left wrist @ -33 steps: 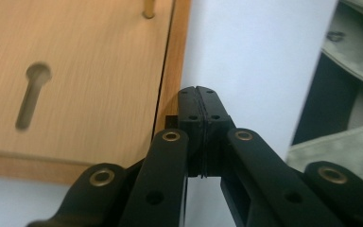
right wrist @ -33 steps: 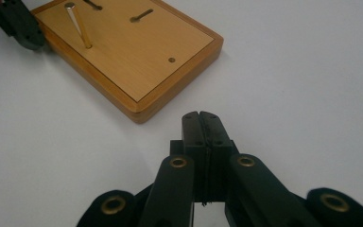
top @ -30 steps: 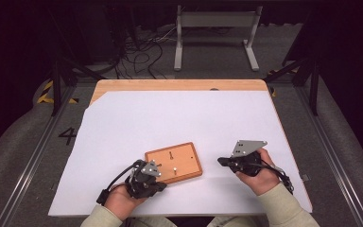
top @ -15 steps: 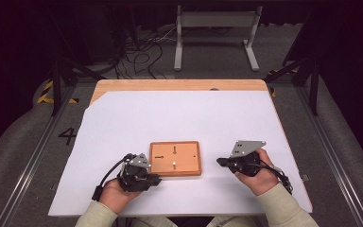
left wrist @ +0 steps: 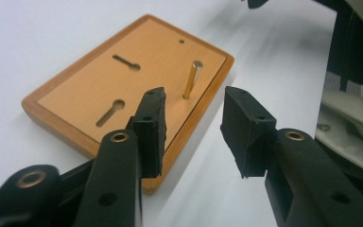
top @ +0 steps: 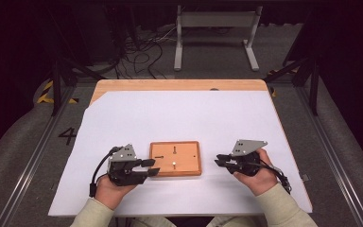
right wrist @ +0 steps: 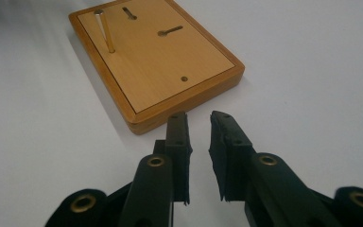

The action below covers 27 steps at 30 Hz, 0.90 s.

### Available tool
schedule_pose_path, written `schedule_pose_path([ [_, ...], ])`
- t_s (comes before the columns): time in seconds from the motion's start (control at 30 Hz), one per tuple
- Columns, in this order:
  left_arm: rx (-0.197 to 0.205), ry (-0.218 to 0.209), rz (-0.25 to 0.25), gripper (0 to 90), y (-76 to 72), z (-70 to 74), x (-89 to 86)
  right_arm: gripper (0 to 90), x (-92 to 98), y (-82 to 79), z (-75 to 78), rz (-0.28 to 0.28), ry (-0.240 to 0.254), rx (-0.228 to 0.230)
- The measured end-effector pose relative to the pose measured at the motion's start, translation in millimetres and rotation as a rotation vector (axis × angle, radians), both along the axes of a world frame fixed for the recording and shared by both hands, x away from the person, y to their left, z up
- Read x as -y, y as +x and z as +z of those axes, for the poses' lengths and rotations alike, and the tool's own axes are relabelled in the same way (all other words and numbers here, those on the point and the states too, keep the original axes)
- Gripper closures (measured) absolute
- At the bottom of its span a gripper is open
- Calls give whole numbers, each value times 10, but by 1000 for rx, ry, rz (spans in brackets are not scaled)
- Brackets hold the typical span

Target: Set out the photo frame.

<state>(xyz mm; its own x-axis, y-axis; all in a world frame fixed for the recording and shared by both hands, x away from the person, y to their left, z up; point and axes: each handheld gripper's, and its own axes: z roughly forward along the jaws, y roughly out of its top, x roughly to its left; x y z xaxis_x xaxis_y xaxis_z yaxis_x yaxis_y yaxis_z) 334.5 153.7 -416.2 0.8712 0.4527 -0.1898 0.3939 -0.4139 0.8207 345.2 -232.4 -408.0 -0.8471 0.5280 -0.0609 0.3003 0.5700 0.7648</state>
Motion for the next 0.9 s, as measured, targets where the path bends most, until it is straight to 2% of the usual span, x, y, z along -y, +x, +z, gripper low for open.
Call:
schedule_pose_path([
  [0.17,23,-56,-15,562,16,-44,74,754,38,10,17,-13,15,3],
  [0.27,31,-71,0,545,37,-92,119,750,61,15,21,-17,23,1],
  [0.43,13,-85,13,546,77,-139,167,747,79,10,30,-23,30,1],
  [0.5,5,-97,4,576,82,-150,218,748,88,11,36,-25,35,1],
  [0.7,18,-71,-28,583,108,-201,374,750,102,7,47,-28,39,0],
  [0.77,42,-55,-46,596,112,-228,444,750,105,5,48,-28,40,0],
  [0.8,66,-37,-50,623,114,-242,490,751,111,4,48,-28,42,1],
  [0.9,75,-34,-46,636,142,-266,537,754,121,1,47,-29,43,-3],
])
